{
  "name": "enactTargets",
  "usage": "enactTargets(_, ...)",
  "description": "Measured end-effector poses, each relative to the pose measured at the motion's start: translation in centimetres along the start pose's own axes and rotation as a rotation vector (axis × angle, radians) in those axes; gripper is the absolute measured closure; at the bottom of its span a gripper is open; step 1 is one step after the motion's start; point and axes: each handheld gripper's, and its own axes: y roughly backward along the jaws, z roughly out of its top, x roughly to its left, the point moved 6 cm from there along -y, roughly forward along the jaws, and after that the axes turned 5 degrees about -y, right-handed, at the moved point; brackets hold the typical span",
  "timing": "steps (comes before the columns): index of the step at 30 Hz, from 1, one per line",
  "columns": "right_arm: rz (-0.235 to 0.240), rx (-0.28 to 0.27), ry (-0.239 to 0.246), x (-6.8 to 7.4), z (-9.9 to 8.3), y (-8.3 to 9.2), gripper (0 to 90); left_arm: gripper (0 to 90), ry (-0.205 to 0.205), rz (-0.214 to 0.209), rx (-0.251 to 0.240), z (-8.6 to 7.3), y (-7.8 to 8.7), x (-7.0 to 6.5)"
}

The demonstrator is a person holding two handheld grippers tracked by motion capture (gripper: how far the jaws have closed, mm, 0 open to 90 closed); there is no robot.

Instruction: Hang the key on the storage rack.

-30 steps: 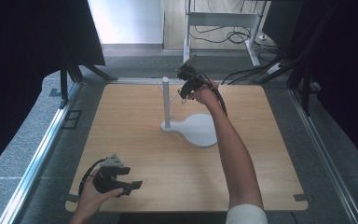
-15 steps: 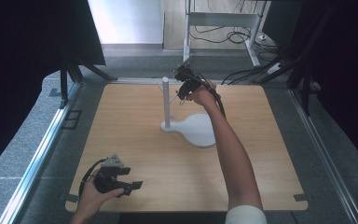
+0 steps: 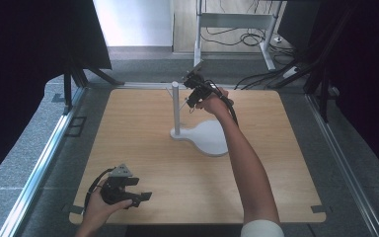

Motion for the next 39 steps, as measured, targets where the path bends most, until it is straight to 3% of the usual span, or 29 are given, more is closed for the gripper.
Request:
enactTargets(7,0.033,0.000,0.012,0.7,-0.4,0.1,77.2,22.9,0.000,0.000,0.001,0.0,-0.1,0.0)
enactTargets(19,0.044,-0.058,0.003,0.9,-0.9,1.8,62.5,22.9,-0.005,0.001,0.009,0.0,-0.3,-0.2)
enactTargets(23,0.052,-0.102,-0.017,0.5,-2.2,2.4,55.6,22.9,-0.006,0.005,0.011,0.0,-0.3,-0.2)
enactTargets(33,0.078,-0.144,-0.027,-0.5,-6.5,3.6,53.0,22.9,-0.010,0.016,0.028,0.0,-0.7,-0.3)
enactTargets(39,0.088,-0.168,-0.024,-0.3,-9.9,4.1,52.1,22.9,-0.017,0.015,0.041,0.0,-0.9,-0.5)
